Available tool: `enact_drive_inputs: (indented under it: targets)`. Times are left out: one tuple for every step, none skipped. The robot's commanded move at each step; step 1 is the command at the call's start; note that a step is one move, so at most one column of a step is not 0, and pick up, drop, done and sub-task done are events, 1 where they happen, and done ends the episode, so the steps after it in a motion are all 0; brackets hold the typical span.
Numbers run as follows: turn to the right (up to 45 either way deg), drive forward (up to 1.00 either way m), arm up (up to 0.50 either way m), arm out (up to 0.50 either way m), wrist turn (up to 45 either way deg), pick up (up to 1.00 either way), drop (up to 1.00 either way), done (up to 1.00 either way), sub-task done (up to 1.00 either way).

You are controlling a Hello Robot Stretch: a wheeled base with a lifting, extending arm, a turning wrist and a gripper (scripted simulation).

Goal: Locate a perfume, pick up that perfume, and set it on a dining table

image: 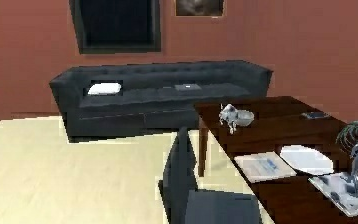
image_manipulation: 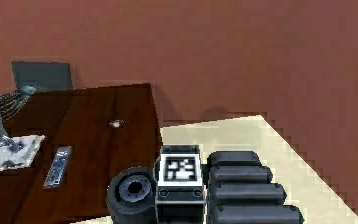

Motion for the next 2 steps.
enact_drive_inputs:
  targets:
    - [45.0, 0.0, 0.0, 0.0, 0.0, 0.0, 0.0, 0.0, 0.0]
    - [18.0, 0.0, 0.0, 0.0, 0.0, 0.0, 0.0, 0.0, 0.0]
